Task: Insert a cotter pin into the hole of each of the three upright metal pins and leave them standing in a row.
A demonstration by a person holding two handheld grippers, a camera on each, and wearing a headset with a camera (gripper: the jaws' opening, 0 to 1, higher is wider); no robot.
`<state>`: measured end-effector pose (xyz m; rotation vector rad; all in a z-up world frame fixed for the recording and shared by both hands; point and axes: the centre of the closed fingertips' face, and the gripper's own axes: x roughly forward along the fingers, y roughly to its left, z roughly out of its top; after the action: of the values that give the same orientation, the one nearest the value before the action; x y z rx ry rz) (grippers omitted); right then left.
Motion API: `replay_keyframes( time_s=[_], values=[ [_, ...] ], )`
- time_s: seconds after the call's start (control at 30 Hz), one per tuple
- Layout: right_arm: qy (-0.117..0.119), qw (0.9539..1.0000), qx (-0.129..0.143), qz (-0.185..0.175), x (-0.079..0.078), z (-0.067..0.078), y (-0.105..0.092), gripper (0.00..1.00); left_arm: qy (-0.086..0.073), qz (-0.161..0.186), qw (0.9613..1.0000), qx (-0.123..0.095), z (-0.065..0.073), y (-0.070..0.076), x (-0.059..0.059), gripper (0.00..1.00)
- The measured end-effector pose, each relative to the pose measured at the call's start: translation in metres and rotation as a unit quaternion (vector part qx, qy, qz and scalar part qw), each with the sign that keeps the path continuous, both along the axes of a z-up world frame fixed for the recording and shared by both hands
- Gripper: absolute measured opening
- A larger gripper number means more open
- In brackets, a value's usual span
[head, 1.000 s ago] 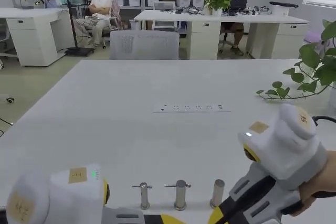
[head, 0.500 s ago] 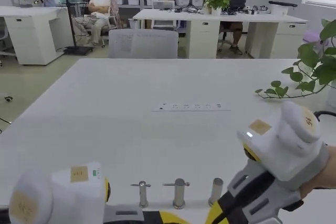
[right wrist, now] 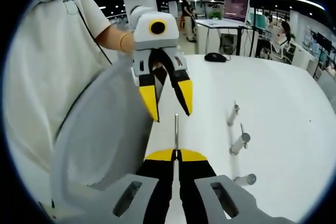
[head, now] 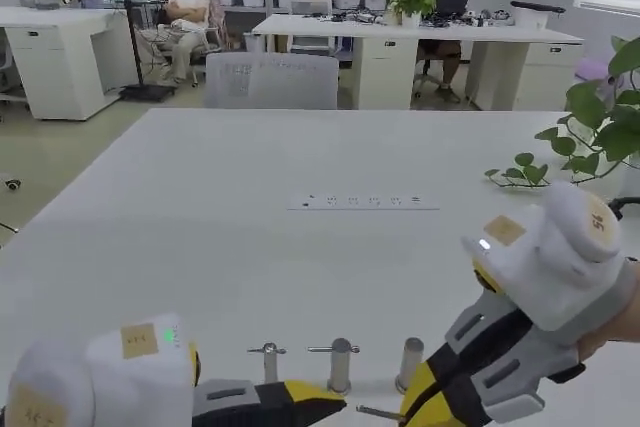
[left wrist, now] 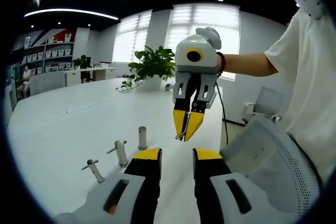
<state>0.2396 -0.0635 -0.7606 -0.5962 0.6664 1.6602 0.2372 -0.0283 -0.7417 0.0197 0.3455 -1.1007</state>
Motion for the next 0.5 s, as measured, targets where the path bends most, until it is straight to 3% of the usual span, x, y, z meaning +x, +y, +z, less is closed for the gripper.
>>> replay_keyframes(
  time_s=[0.27,0.5],
  values=[
    [-0.016,0.9995,-0.02,-0.019,0.015,-0.004,-0.016,0.03,-0.011,0.035,0.9993,0.012,-0.01,-0.001,0.011,0.26],
    [-0.03,0.998,-0.042,-0.036,0.028,-0.012,-0.032,0.03,-0.003,0.071,0.9973,0.019,-0.018,-0.005,0.027,0.27]
  ],
)
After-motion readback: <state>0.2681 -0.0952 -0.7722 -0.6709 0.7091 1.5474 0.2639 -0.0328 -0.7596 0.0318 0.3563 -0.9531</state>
